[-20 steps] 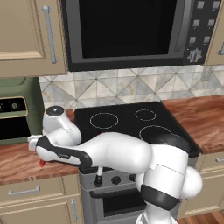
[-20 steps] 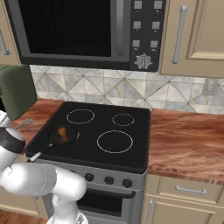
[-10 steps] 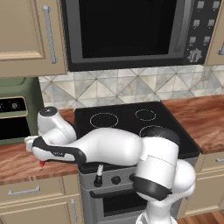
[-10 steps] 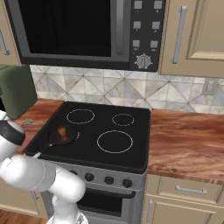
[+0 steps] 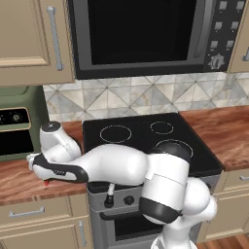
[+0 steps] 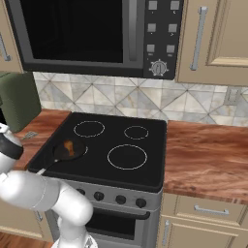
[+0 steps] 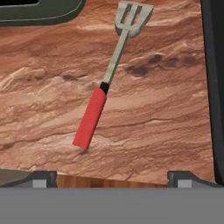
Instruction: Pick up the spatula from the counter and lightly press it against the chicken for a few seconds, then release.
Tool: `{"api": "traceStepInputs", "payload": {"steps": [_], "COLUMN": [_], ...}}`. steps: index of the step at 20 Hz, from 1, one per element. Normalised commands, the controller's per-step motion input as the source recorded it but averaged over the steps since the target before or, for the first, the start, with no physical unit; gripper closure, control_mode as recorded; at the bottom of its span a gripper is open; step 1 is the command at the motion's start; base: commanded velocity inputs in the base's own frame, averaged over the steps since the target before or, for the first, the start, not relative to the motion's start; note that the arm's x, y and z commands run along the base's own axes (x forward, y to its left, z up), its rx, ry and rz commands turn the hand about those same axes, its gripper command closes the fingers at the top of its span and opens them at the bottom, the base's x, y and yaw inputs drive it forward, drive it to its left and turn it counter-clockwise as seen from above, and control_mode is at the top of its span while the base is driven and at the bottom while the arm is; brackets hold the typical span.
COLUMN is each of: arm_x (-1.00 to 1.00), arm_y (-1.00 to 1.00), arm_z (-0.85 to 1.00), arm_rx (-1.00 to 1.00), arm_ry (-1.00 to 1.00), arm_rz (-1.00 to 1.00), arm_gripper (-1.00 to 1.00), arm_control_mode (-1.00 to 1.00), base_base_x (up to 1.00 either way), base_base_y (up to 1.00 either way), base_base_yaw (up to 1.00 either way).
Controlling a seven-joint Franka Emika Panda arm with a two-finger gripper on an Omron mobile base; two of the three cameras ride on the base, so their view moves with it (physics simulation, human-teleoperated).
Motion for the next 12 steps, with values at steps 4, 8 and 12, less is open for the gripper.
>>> {"api": "traceStepInputs", "payload": {"steps": [4,8,12], "arm_x": [0.12,0.14,0.13], "arm_y": [0.05,0.06,0.09], "arm_z": [-0.16,-0.15,-0.17], "arm_rx": [-0.01,0.0,0.0], "arm_ry": [0.0,0.01,0.01], "arm_rz": [0.0,0.0,0.0], "arm_gripper": [-1.0,-1.0,-1.0], "arm_control_mode": [-1.0,-1.0,-1.0], "base_base_x": [0.0,0.0,0.0], "base_base_y": [0.0,0.0,0.0], "base_base_yaw": [0.0,0.0,0.0]}}
